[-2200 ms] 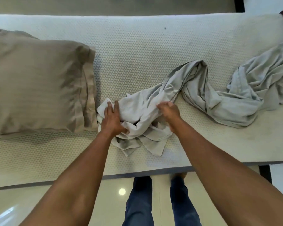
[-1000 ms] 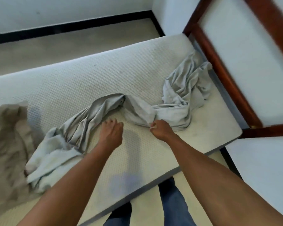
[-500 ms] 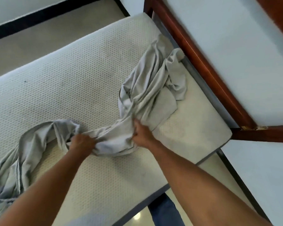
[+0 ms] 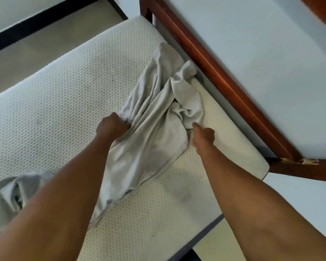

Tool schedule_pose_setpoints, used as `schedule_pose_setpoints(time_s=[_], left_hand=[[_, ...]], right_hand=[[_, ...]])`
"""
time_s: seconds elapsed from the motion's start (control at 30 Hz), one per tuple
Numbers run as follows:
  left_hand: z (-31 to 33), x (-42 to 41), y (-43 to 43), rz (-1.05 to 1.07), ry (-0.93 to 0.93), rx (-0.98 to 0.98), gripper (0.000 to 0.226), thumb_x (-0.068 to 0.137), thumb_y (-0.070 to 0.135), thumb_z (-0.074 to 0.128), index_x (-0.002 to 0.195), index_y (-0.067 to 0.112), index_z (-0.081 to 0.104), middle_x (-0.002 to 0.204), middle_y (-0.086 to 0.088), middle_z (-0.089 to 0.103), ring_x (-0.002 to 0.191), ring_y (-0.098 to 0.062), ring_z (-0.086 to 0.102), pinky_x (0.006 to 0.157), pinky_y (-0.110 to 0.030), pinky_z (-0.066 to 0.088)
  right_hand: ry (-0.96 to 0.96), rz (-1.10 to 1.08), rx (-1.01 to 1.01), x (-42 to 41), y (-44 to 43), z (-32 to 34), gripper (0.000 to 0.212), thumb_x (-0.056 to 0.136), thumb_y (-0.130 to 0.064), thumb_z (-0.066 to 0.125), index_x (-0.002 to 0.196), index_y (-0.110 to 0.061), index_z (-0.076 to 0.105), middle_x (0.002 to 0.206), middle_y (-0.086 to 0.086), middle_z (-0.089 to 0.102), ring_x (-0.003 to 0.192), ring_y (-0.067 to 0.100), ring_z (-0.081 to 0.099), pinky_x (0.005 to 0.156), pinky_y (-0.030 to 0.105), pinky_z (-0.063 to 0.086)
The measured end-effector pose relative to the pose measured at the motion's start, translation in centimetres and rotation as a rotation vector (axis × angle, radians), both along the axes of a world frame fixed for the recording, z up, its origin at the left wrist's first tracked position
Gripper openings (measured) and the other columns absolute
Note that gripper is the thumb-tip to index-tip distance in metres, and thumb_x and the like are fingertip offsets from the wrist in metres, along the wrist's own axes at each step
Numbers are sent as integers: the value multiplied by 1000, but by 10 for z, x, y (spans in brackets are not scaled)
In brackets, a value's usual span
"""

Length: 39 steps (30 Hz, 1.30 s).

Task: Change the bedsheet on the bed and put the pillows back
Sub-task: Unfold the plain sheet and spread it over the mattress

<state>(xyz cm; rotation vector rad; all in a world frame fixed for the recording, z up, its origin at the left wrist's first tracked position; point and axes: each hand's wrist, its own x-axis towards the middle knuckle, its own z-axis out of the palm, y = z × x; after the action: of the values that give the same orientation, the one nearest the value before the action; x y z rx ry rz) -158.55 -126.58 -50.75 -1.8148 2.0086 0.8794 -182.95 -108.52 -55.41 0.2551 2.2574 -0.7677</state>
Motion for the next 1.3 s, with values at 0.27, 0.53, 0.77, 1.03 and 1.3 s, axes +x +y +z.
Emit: schedule_pose_setpoints(time_s=[0.27,0.53,0.77,1.03,1.3], left_hand=[[24,23,-51,346,125,-373,22,86,14,62,101,6,77,101,-23,73,102,-39,69,90,-41,55],[60,24,-57,639,204,-517,29,92,21,57,112,4,68,113,-20,70,111,-36,64,93,-39,48],[37,39,-18,-20,294,180,7,76,17,76,71,14,73,64,-4,67,51,-12,60,58,-24,50],[19,110,-47,357,69,-160,31,73,30,47,68,7,67,63,-17,70,68,-32,73,74,-42,62],[12,39,15,-5,492,-672,33,91,20,54,121,7,57,117,-14,61,110,-31,58,101,-41,44]], right_hand=[[16,-338,-101,-18,44,17,25,95,-18,59,112,-1,67,113,25,70,84,25,71,76,39,56],[454,-182,56,28,29,56,53,91,-13,66,138,-11,43,125,19,65,110,41,64,88,43,48],[696,736,-229,17,-114,43,59,79,-19,69,134,-17,48,131,10,55,117,32,56,95,45,50],[691,369,-98,32,-31,19,49,80,-20,72,125,-8,57,127,16,60,115,33,57,96,38,41],[127,-408,96,32,116,-21,83,73,-79,53,109,-6,72,113,12,73,99,33,70,91,49,57]])
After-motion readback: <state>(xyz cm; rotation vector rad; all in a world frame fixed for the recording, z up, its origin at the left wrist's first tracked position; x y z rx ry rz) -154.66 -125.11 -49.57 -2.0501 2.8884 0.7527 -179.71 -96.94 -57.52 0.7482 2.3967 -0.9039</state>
